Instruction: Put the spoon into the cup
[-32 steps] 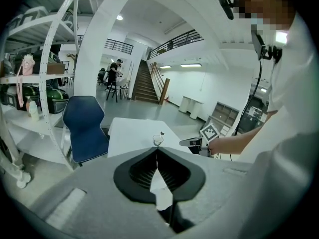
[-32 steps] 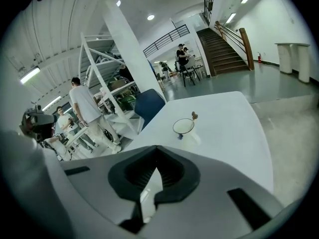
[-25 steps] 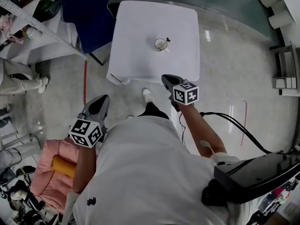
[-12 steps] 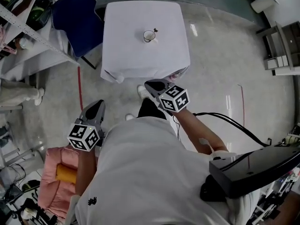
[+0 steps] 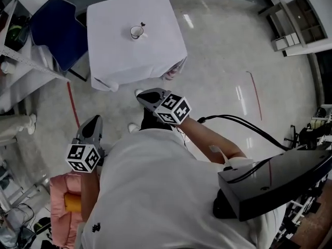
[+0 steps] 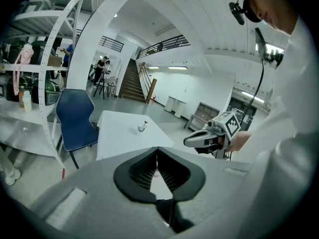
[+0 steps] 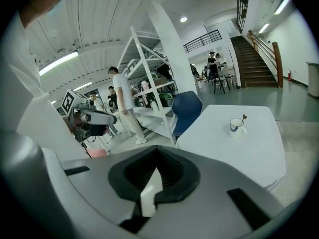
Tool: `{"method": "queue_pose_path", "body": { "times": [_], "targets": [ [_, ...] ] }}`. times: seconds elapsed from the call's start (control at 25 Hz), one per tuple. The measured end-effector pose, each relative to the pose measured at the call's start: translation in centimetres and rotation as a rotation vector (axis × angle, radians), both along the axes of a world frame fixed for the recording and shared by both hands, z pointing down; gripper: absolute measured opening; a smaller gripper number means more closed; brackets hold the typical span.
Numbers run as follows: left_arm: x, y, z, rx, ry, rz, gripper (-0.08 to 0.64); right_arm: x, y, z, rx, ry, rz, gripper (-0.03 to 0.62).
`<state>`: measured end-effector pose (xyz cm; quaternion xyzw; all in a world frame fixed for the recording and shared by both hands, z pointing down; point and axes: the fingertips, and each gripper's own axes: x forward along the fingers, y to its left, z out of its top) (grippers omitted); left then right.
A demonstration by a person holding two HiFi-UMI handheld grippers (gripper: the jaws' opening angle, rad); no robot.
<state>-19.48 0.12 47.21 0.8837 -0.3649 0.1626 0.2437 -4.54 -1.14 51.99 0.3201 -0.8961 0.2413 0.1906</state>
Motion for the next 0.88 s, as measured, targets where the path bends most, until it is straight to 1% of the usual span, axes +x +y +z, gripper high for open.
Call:
{"method": "queue_pose_path", "body": {
  "times": [0.12,0.36,0.64,0.88],
  "targets": [
    [0.5,0.5,-0.3,0.007,0.006,0.014,0.012,0.1,0.9,-0.6,0.009,0.002,-0.003,0.008],
    [0.7,1.5,-0.6,0.017,0.017,0.010,0.012,0.1,1.7,-1.6,0.039,0.023,-0.023,0.008],
    [0.3,2.0,-0.5,0.020,0.030,-0.018,0.012,0.0,2.0,-2.5,0.063,0.043,-0.058,0.008],
    [0.0,2.2,0.1,0.002,0.037,-0.027,0.012,0.2,2.2,-2.2,0.060,0.044,-0.057,0.008]
  ]
}}
